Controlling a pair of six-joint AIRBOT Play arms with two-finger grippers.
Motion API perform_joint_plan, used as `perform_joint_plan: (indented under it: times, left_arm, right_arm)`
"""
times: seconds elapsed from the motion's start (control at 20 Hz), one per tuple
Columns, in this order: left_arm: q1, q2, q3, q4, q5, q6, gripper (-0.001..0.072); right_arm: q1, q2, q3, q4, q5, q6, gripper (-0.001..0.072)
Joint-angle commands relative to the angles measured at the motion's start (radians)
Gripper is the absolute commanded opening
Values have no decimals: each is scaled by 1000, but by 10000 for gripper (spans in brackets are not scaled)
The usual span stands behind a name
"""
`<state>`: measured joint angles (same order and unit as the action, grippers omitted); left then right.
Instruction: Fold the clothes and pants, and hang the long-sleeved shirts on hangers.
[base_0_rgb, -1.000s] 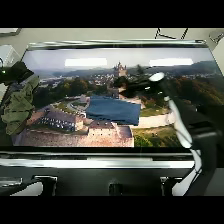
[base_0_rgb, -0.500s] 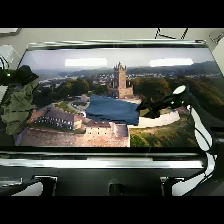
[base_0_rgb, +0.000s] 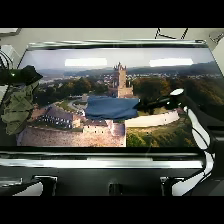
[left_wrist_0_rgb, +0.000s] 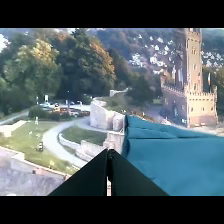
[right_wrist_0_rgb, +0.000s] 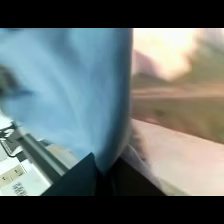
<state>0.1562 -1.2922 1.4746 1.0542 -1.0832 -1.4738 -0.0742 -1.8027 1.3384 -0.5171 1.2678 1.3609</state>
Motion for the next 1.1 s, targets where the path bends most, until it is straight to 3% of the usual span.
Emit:
perform_joint_plan:
  times: [0.0, 0.35, 0.7, 1.05]
  left_arm:
    - [-6, 1, 0, 0, 2, 0, 25]
    - [-7, 1, 0, 0, 2, 1, 25]
    - [-27, 0, 0, 0, 3, 12, 25]
    - [-59, 0, 0, -15, 66, 31, 25]
  right_arm:
    - [-112, 62, 167, -27, 93, 26, 39]
    - [-500, 230, 464, -260, 229, 231, 40]
    - [-854, 318, 528, -281, 257, 378, 40]
    - [-1053, 410, 528, -272, 401, 388, 40]
